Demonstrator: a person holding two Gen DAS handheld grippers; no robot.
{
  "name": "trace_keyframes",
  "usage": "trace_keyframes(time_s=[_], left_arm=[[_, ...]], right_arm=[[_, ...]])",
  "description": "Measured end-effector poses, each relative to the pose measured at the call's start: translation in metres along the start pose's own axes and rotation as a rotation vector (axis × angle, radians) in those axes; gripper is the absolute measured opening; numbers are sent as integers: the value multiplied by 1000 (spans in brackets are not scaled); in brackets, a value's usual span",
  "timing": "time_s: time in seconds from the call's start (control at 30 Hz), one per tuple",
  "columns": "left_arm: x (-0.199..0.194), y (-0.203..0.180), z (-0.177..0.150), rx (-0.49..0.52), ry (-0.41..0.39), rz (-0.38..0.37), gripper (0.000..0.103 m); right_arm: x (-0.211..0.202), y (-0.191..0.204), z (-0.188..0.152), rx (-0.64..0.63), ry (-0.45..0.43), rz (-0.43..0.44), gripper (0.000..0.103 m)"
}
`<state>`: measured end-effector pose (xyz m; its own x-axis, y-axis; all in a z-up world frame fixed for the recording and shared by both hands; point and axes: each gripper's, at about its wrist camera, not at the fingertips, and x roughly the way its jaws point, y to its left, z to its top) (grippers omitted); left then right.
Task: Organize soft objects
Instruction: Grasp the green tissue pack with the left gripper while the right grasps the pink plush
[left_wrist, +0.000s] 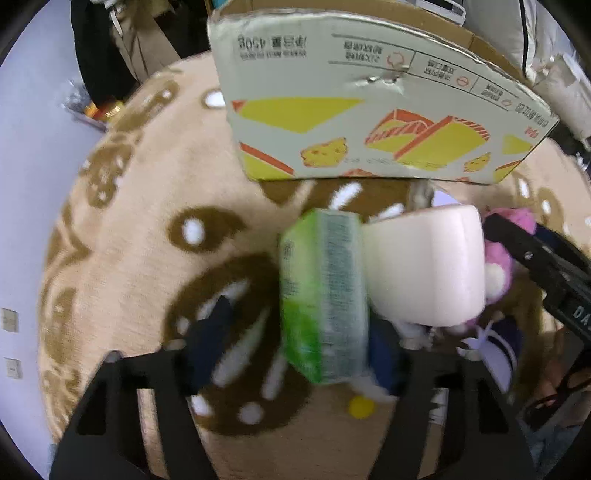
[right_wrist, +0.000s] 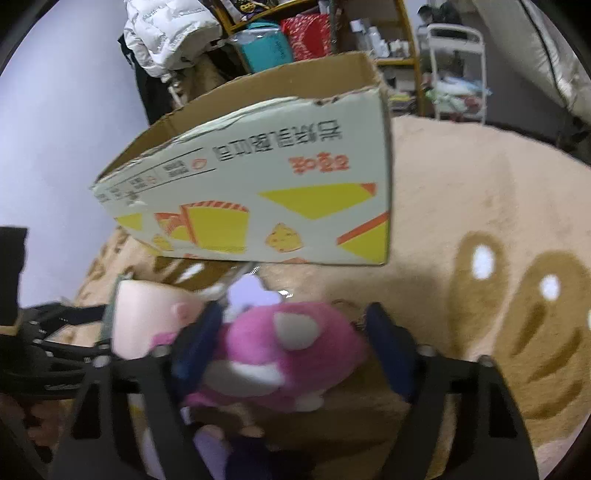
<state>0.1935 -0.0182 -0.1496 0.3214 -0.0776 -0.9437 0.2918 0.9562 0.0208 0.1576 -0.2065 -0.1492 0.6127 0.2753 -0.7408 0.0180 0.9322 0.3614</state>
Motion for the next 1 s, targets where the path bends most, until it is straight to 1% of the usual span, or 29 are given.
trace_keyframes(time_s=[0.03, 0.07, 0.1, 0.2, 0.23, 0.43, 0.53, 0.63, 0.73, 0.8, 0.9, 1.0], left_arm=[[0, 0, 0, 2, -11, 10, 42], [-2, 0, -1, 9, -30, 12, 36], [-3, 0, -1, 15, -43, -2, 30], [-4, 1, -2, 8, -45, -27, 28], [-5, 1, -3, 7, -48, -26, 28], [-19, 3, -14, -16, -70, -5, 28], [-33, 1, -22, -36, -89, -21, 28], [-42, -2, -23, -18, -114, -2, 28], [-49, -2, -25, -25, -133, -14, 28], [-53, -2, -27, -17, -148, -3, 28], [-60, -6, -31, -2, -167, -1, 28], [-68, -5, -33, 4, -198, -2, 28]], right_arm=[[0, 2, 0, -11, -4, -1, 73], [-1, 4, -1, -24, -9, -6, 72], [-2, 6, -1, -28, -12, -7, 71], [-4, 7, -1, -29, -22, -19, 66], [-5, 7, -2, -30, -28, -25, 62], [-16, 8, -6, -56, -60, -55, 58], [-21, 12, -7, -83, -80, -83, 51], [-25, 16, -9, -102, -93, -105, 50], [-30, 18, -9, -114, -103, -122, 49], [-34, 18, -9, -118, -113, -145, 48], [-41, 13, -8, -105, -132, -180, 48], [-48, 8, -6, -97, -139, -189, 47]])
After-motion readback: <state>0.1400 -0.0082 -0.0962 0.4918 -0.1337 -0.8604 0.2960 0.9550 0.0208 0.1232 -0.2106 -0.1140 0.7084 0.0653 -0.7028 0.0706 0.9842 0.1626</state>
